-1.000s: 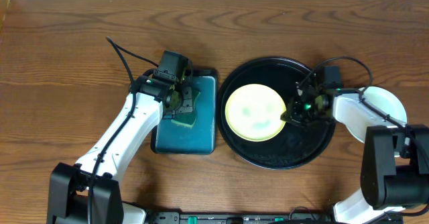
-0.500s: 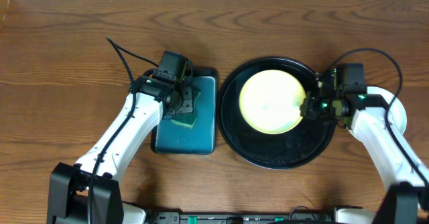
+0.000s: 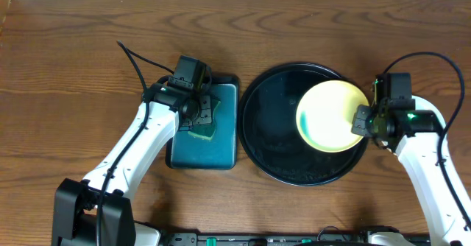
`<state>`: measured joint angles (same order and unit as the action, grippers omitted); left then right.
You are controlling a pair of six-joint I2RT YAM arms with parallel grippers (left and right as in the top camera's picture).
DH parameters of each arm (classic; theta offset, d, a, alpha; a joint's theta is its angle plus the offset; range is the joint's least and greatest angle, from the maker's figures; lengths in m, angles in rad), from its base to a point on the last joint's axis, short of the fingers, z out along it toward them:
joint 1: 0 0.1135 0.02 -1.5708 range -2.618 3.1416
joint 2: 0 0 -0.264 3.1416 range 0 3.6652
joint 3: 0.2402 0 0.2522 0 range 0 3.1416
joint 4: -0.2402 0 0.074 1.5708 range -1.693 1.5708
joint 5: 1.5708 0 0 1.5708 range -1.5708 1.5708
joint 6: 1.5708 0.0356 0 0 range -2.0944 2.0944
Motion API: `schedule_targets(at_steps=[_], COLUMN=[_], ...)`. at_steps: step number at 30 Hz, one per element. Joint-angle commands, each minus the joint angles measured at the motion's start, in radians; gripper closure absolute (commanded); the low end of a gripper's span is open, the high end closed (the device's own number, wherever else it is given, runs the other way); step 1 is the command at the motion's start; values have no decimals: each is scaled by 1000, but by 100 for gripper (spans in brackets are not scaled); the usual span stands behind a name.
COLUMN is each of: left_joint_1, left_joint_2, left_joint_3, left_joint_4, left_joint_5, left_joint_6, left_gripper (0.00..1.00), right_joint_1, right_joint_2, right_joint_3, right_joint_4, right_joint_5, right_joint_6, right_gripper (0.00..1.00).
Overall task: Clean dirty plates on tray and stack at the side
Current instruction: 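Lift and tilt the yellow plate up and right with the right gripper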
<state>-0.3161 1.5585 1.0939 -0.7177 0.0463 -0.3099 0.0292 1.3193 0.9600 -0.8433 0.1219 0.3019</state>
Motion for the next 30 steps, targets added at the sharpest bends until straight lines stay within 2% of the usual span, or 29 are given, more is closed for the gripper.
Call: schedule_targets(at_steps=[1, 6, 14, 25, 30], left_joint_1=[3, 3, 3, 3, 3], left_joint_2=[12, 12, 12, 12, 12], left_joint_3=[-10, -10, -10, -10, -10], left_joint_4=[-3, -4, -3, -3, -3], left_joint_5=[-3, -3, -3, -3, -3], left_joint_6=[6, 6, 6, 6, 6], left_gripper=[50, 50, 50, 50, 50], right_joint_1=[14, 40, 140, 253, 311], right_joint_2=[9, 13, 14, 14, 23], right_joint_3=[97, 161, 165, 165, 165], right_joint_4=[-28, -69, -77, 48, 98], right_joint_5=[49, 133, 363, 447, 548], right_joint_6=[-11, -11, 13, 18, -53], right_gripper=[99, 99, 99, 99, 99])
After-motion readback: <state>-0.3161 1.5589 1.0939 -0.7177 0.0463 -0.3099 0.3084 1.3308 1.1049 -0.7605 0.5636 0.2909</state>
